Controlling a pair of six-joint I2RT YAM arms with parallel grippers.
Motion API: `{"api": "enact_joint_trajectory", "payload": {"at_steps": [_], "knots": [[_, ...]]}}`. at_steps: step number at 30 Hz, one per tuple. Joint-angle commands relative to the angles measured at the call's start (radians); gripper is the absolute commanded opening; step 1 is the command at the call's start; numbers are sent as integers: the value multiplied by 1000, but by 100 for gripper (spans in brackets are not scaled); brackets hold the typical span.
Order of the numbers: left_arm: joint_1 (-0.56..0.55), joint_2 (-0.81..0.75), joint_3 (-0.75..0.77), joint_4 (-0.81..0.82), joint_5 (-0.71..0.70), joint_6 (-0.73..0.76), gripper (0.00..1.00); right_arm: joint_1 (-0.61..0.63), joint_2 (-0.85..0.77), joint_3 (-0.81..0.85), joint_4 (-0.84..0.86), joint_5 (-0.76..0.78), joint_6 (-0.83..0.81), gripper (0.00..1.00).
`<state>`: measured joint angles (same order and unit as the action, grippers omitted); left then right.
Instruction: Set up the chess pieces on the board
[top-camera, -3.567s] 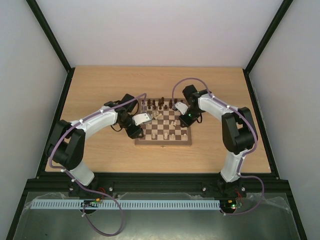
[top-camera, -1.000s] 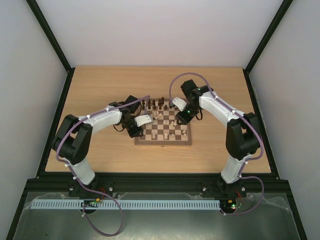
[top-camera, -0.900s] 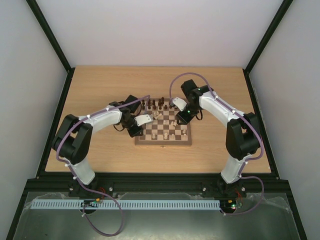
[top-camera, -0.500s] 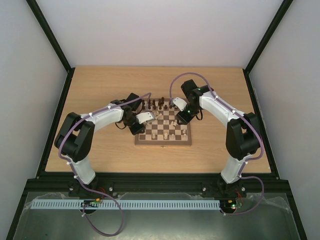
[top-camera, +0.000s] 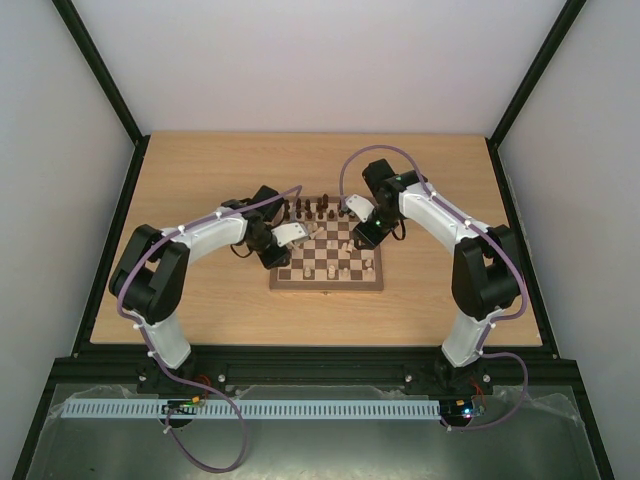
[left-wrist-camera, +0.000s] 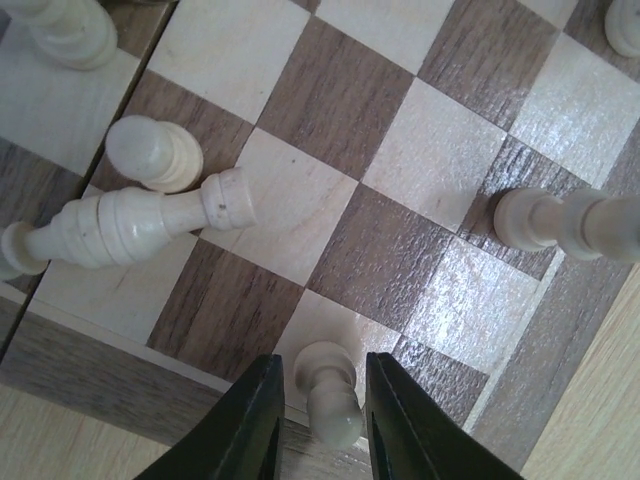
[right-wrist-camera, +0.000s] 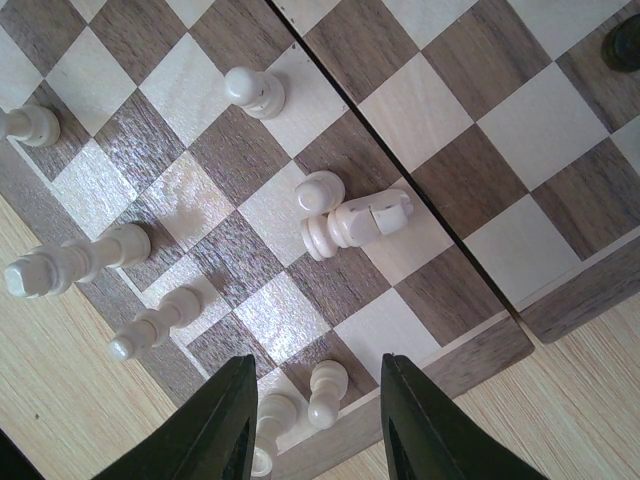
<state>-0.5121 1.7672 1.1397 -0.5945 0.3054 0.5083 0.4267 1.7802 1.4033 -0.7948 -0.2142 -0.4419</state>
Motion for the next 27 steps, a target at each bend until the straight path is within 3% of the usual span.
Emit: {"api": "enact_joint_trajectory", "payload": {"at_steps": [1, 6, 7, 9, 18, 27], "knots": [[-5, -3, 6, -13, 20, -5, 29, -3, -21, 19, -47, -10, 9, 35], [0, -62, 18, -78, 40, 26, 43, -3, -25, 43, -64, -23, 2, 35], [4, -80, 23, -101, 38, 35, 53, -3, -27, 49, -69, -26, -2, 35], [22, -110, 41, -160, 31, 48, 96, -3, -31, 65, -76, -29, -13, 35], [75, -227, 103, -214, -42, 13, 99, -3, -31, 142, -60, -53, -48, 35], [81, -337, 225, 17, 32, -175, 99, -3, 106, 240, -106, -108, -47, 35]]}}
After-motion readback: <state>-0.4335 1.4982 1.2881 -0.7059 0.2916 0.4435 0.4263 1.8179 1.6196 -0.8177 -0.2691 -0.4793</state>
